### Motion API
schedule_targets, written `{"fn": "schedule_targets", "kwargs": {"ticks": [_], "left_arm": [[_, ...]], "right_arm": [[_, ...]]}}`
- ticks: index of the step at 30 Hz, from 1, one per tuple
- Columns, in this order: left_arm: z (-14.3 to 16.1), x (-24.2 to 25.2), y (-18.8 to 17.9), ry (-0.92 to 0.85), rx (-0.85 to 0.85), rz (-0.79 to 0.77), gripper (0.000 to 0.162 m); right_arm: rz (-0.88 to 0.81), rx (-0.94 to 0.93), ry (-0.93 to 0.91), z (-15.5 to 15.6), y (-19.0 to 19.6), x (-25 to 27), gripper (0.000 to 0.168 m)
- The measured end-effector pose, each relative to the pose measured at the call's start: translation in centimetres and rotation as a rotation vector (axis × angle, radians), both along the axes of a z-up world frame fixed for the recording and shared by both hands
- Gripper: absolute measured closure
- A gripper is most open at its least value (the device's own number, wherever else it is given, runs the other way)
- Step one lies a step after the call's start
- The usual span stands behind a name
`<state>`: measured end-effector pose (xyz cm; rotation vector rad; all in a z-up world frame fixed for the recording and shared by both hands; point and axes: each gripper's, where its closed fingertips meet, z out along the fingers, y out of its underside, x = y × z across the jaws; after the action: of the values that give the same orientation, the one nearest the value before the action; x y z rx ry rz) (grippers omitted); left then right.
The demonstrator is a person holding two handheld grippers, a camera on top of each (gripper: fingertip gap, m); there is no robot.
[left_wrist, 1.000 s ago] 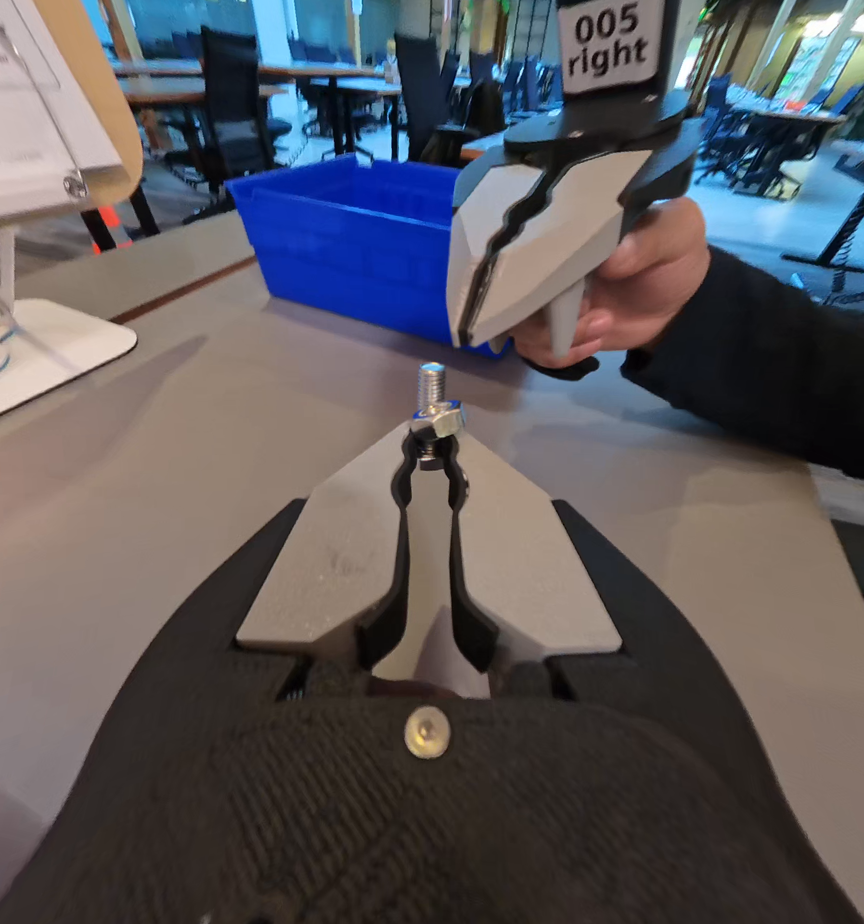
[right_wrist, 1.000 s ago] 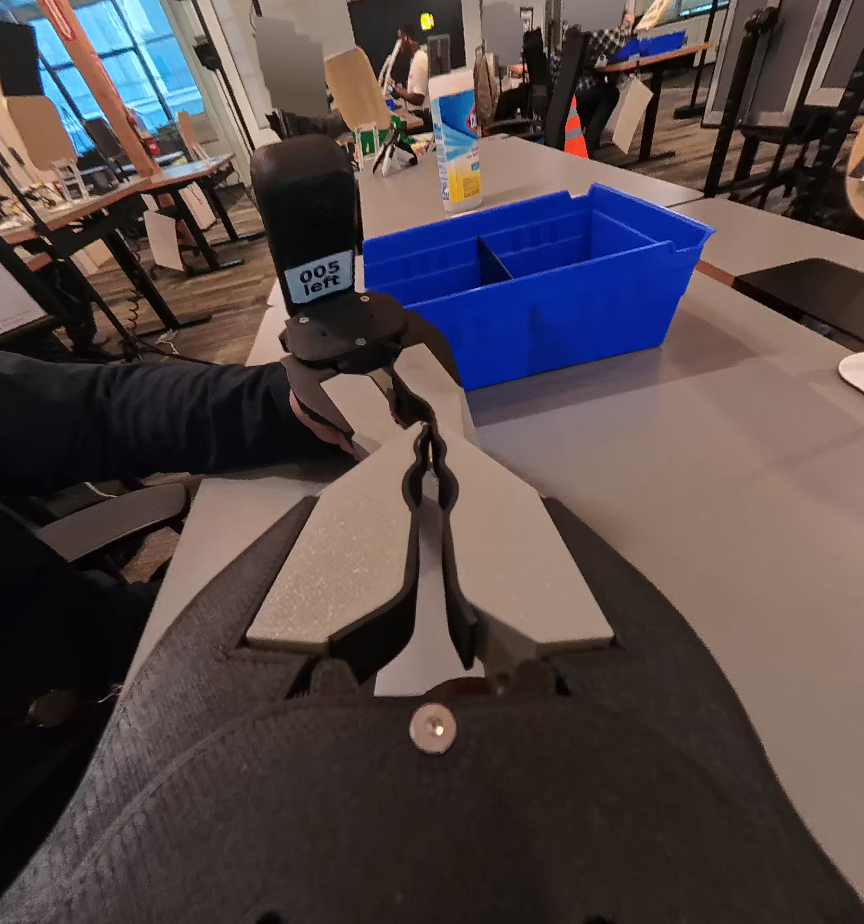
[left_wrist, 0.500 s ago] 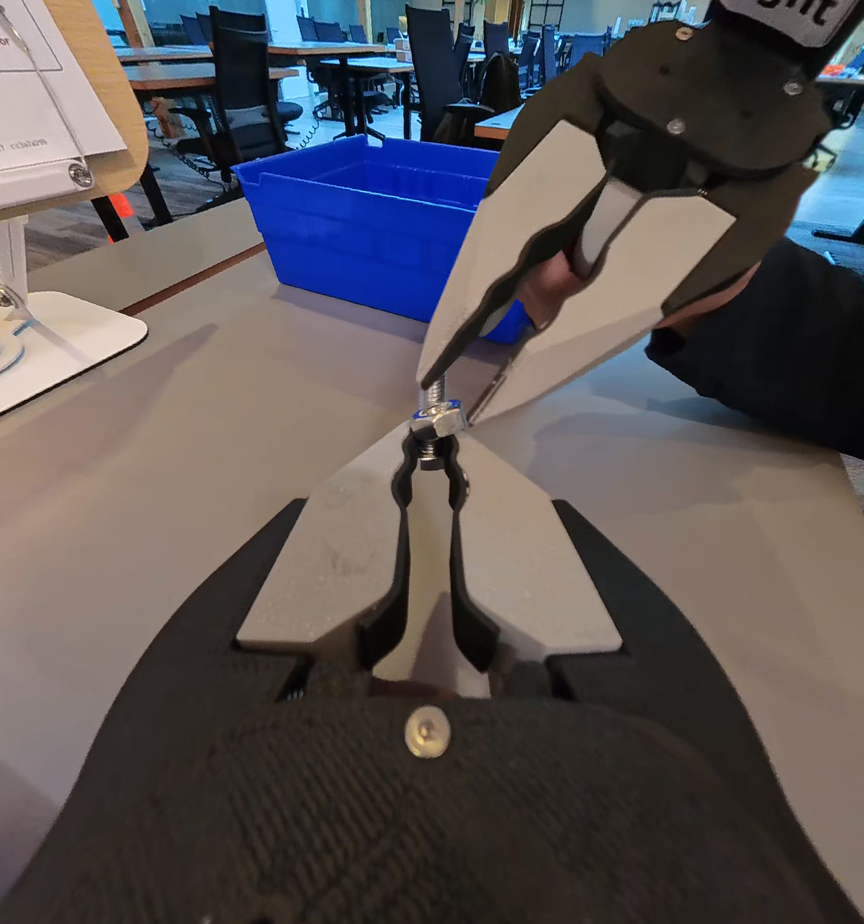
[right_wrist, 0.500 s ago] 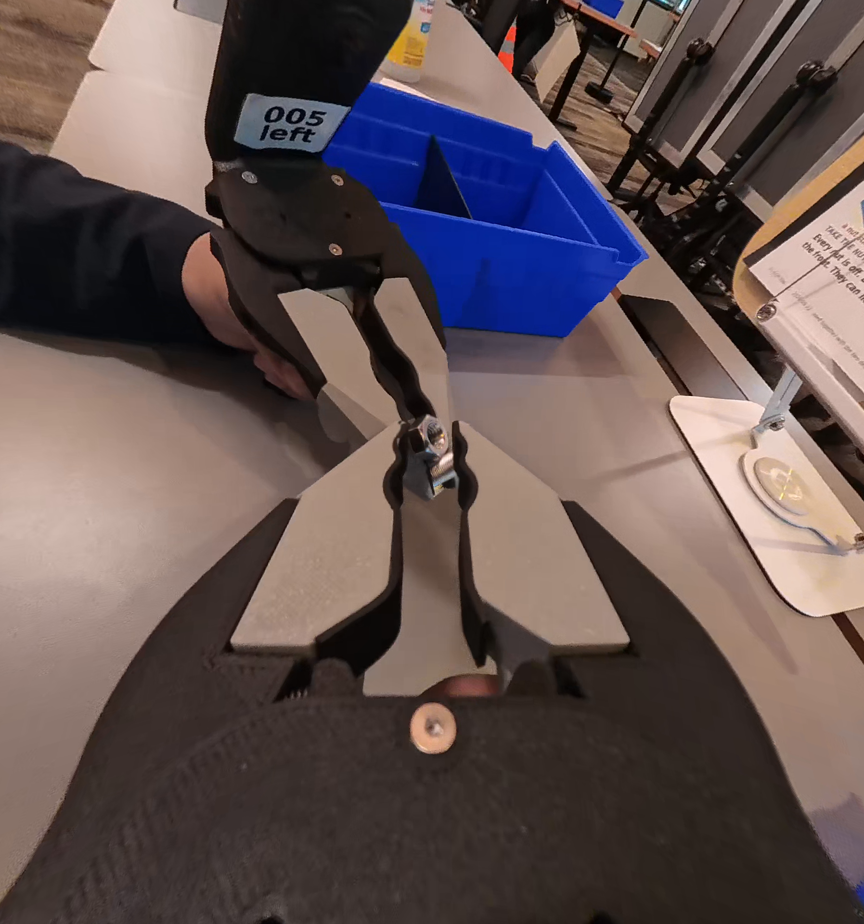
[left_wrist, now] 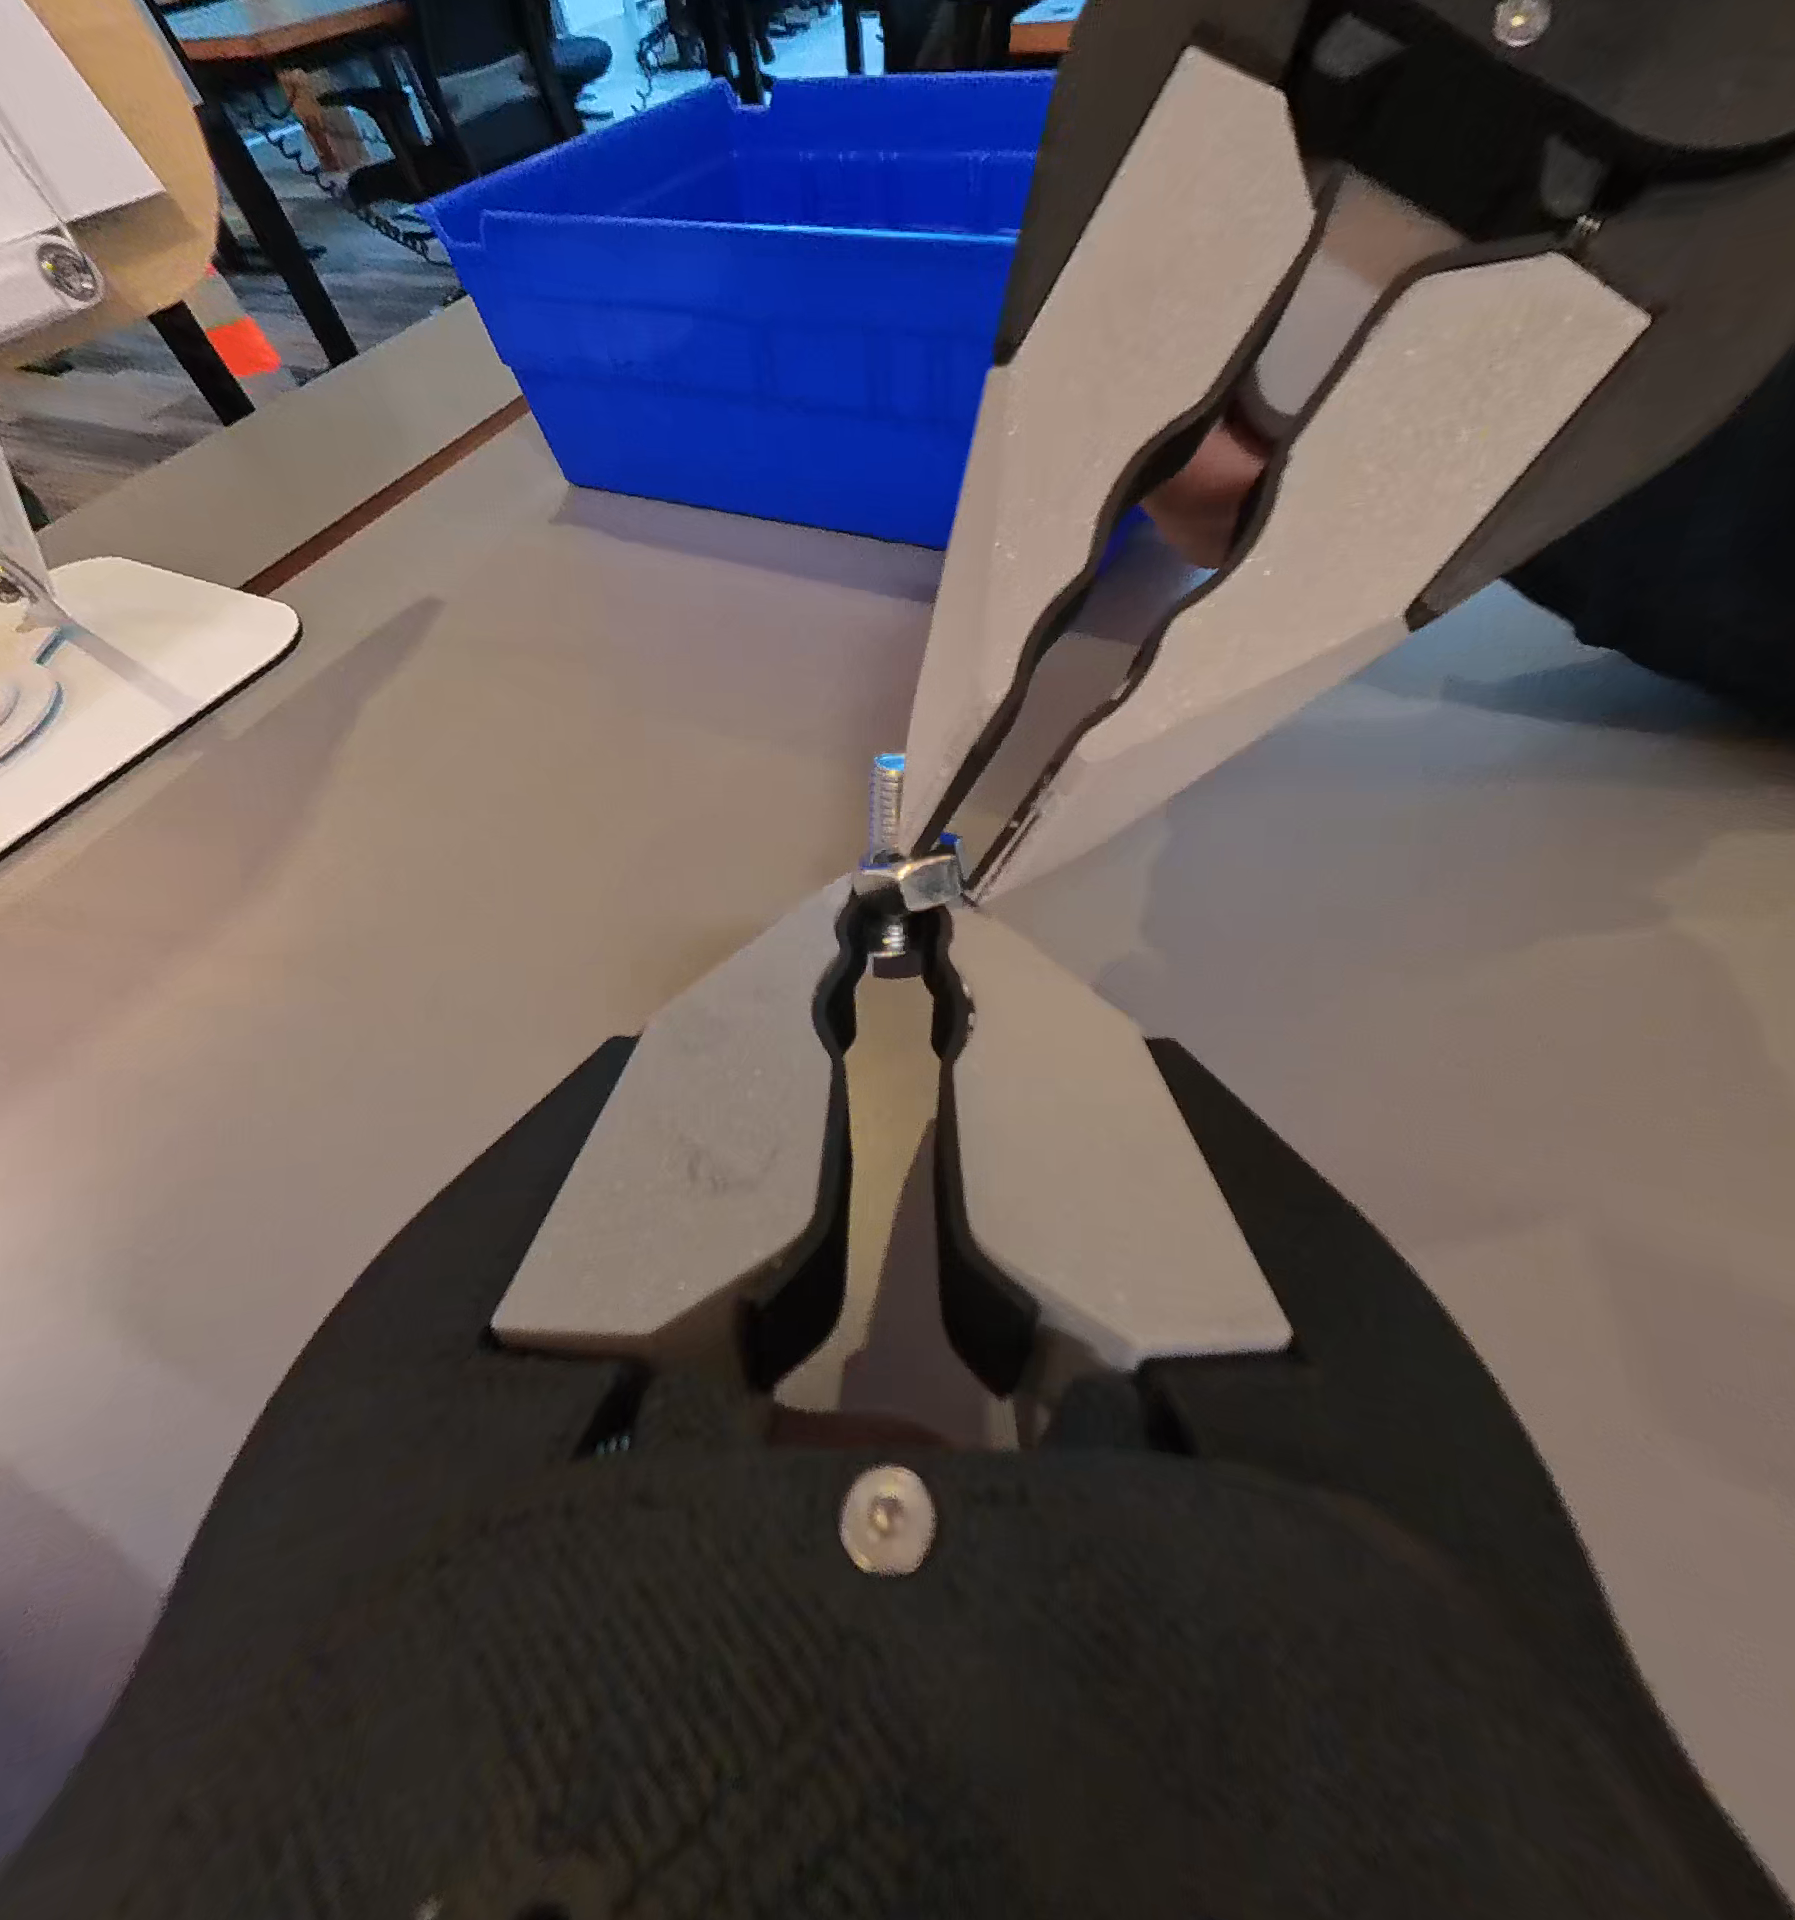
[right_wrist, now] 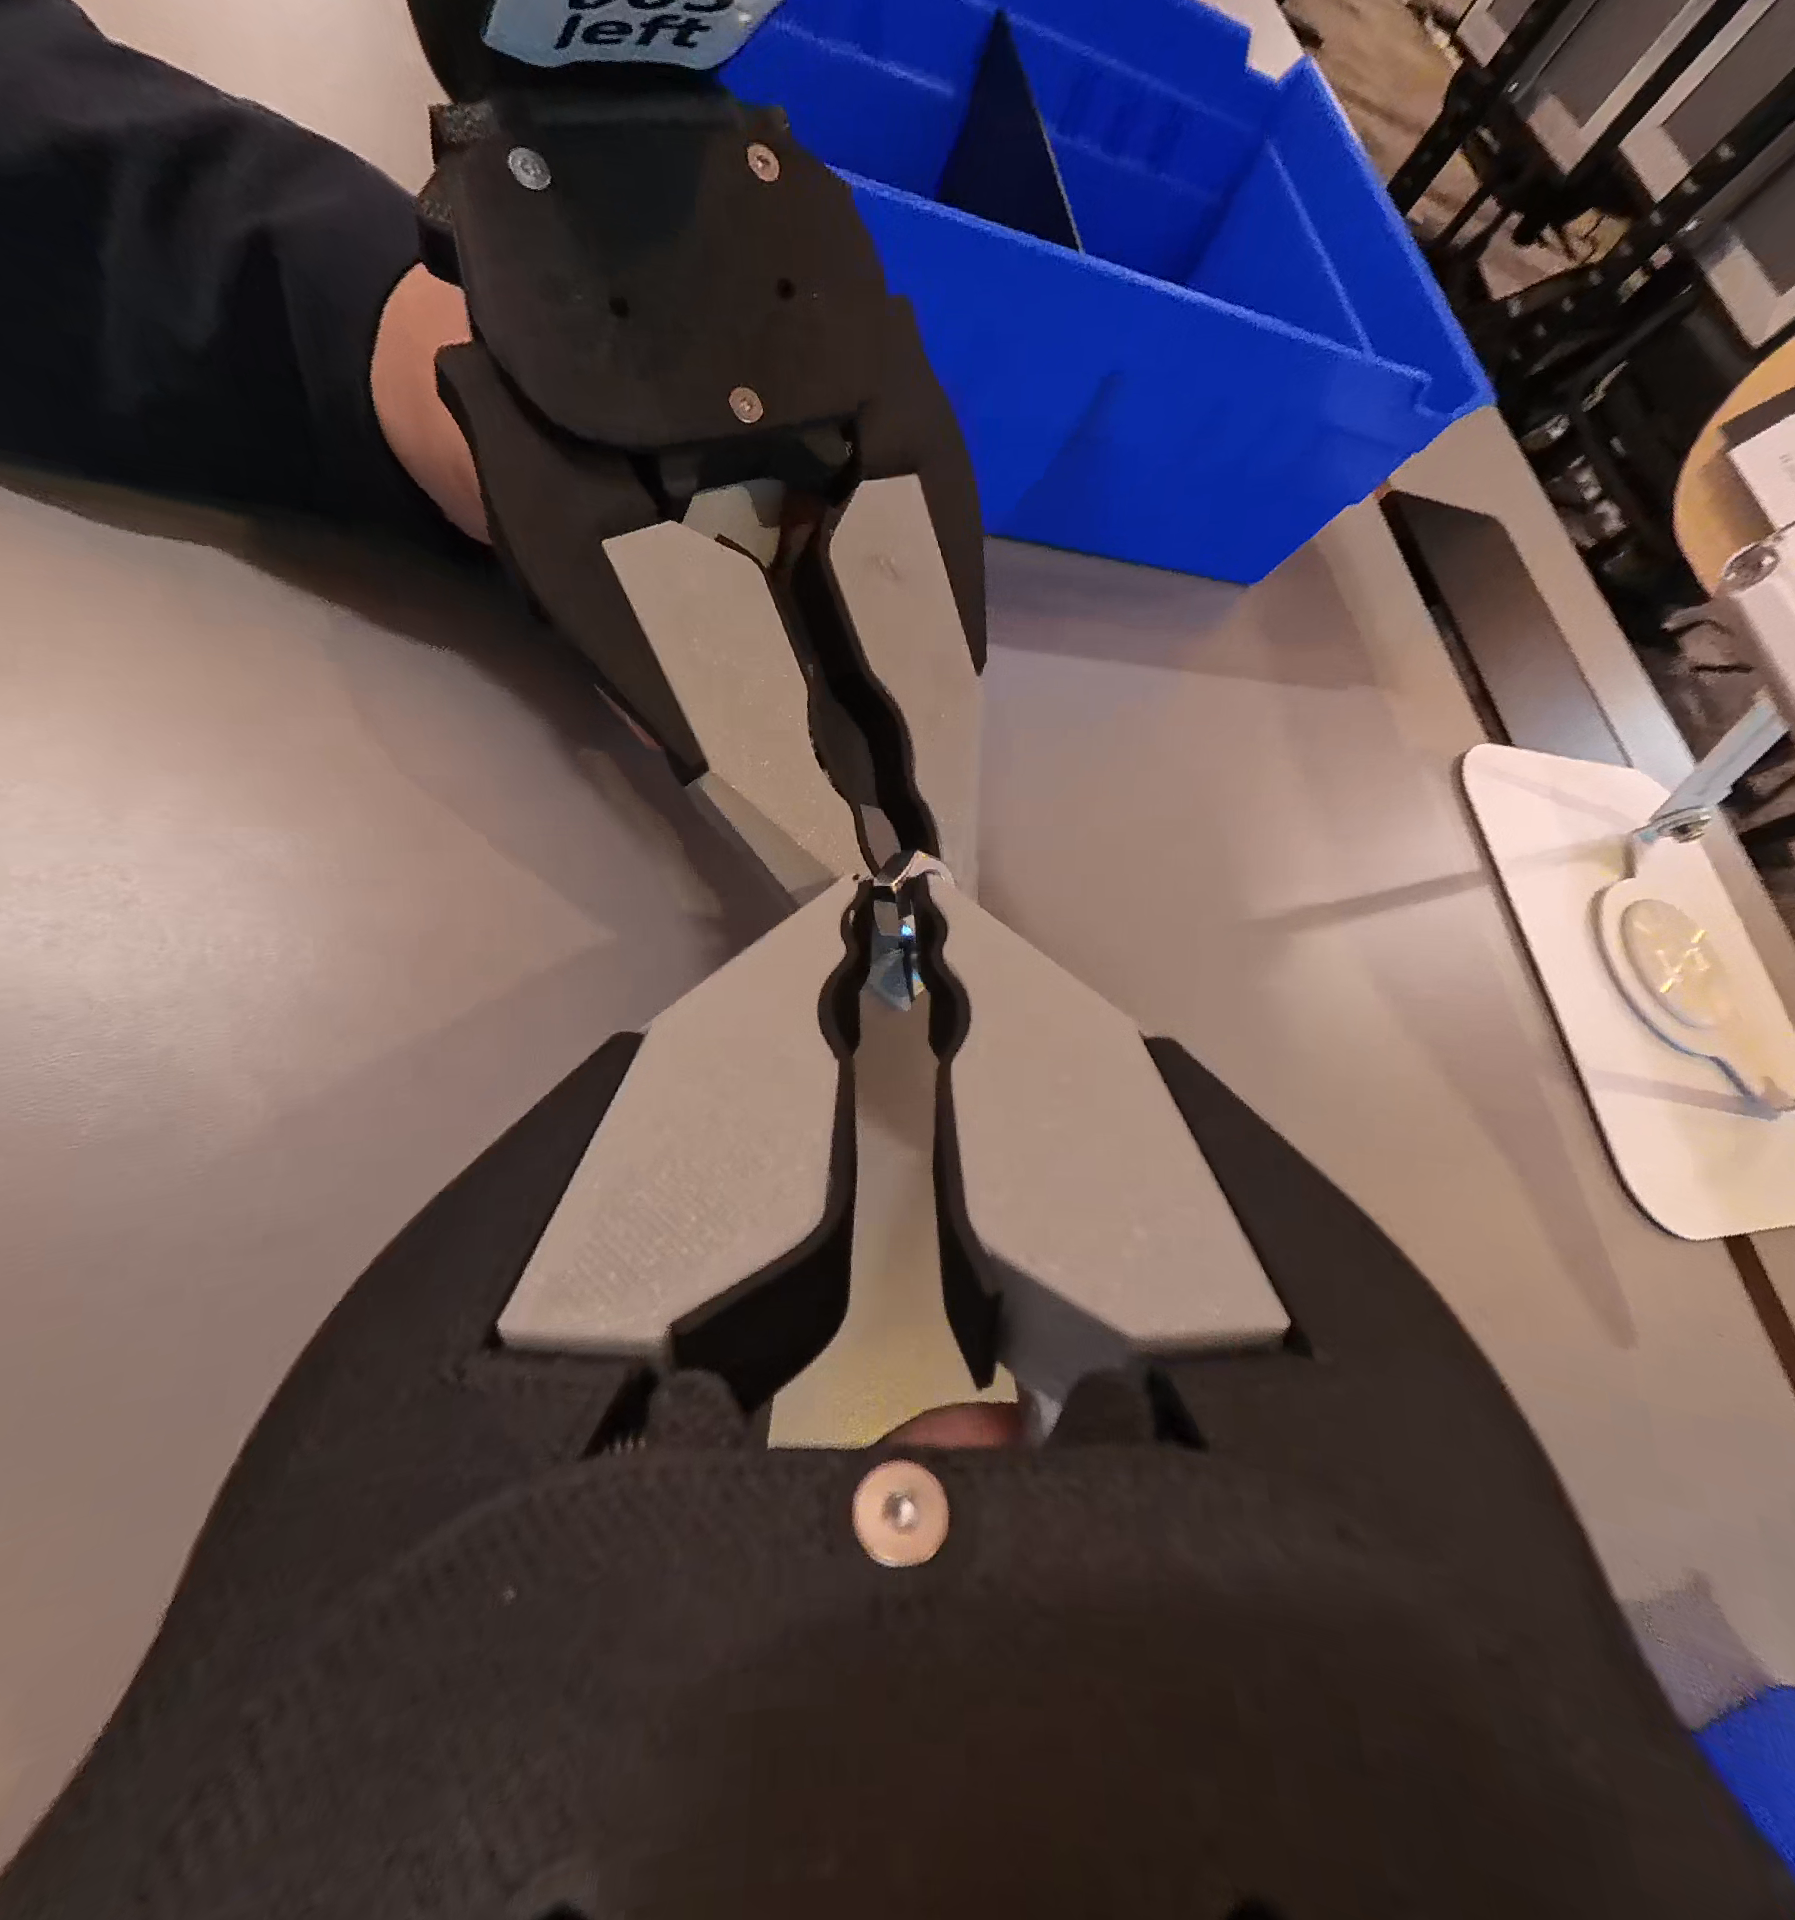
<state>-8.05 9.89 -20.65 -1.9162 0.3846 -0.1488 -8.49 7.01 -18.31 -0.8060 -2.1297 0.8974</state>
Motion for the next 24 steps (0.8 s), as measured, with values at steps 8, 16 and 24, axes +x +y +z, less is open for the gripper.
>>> {"fn": "schedule_targets", "kwargs": {"ticks": [8,16,24], "left_arm": [[0.6,-1.1,0.1,-0.067,0.017,0.041,0.156],[1.9,-3.1,0.2,-0.279,0.048,0.109,0.156],[4.1,-3.4,-0.4,-0.412,0.130,0.082,0.156]], "right_arm": [[-0.028,-0.241,0.095,4.1,0.6,-0.2,0.167],[-0.273,0.033,-0.062,-0.9,6.8,-0.7,0.166],[-0.199,0.172,-0.300,-7.6,5.5,-0.1,0.167]]}}
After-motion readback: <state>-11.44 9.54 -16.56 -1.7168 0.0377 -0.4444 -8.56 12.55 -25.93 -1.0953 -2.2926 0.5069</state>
